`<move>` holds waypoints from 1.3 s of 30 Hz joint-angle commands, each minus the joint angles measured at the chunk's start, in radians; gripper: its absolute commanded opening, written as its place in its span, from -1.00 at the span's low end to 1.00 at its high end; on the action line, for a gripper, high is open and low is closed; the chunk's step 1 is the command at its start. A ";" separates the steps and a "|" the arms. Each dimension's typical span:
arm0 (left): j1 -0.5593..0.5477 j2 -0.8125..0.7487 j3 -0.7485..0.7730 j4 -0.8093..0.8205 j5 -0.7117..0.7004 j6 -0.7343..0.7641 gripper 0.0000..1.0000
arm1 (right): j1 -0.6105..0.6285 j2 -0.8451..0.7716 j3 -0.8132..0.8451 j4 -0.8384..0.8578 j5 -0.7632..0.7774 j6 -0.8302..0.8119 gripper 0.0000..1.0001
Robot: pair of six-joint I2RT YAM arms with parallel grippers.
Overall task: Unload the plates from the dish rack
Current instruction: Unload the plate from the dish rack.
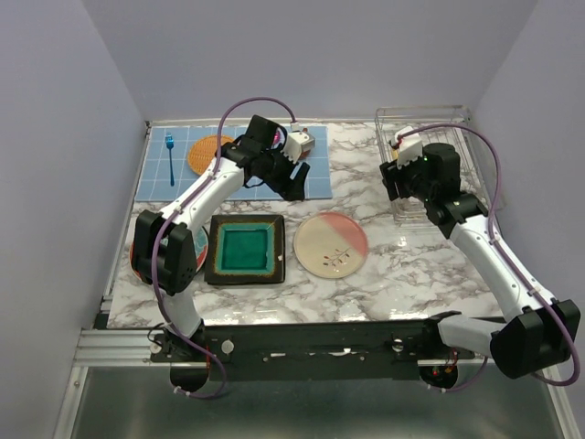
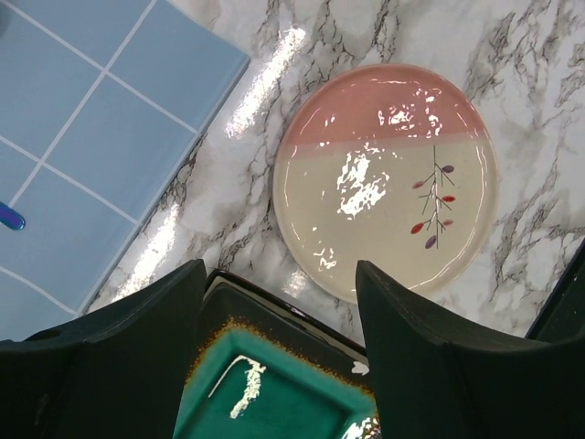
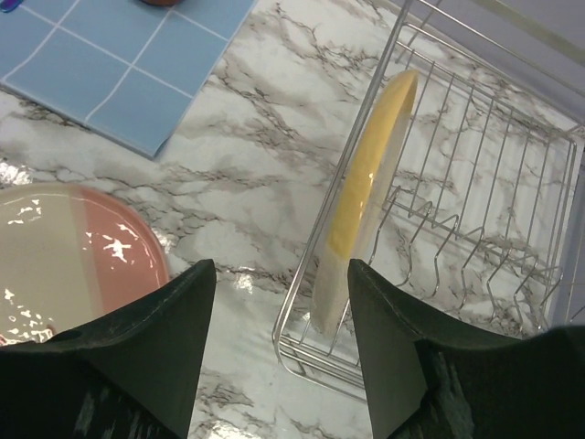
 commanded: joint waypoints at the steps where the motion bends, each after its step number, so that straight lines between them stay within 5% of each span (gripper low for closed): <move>1: 0.007 -0.028 -0.006 0.023 0.020 0.008 0.54 | -0.023 0.017 -0.029 0.063 -0.021 0.009 0.38; 21: 0.014 -0.020 -0.016 0.011 0.024 0.029 0.56 | -0.089 0.126 -0.076 0.165 -0.009 -0.029 0.36; 35: 0.017 -0.020 -0.023 0.005 0.032 0.037 0.56 | -0.113 0.195 -0.041 0.168 -0.022 -0.026 0.00; 39: 0.019 -0.020 -0.026 0.006 0.038 0.034 0.56 | -0.113 0.201 -0.026 0.156 -0.028 -0.032 -0.36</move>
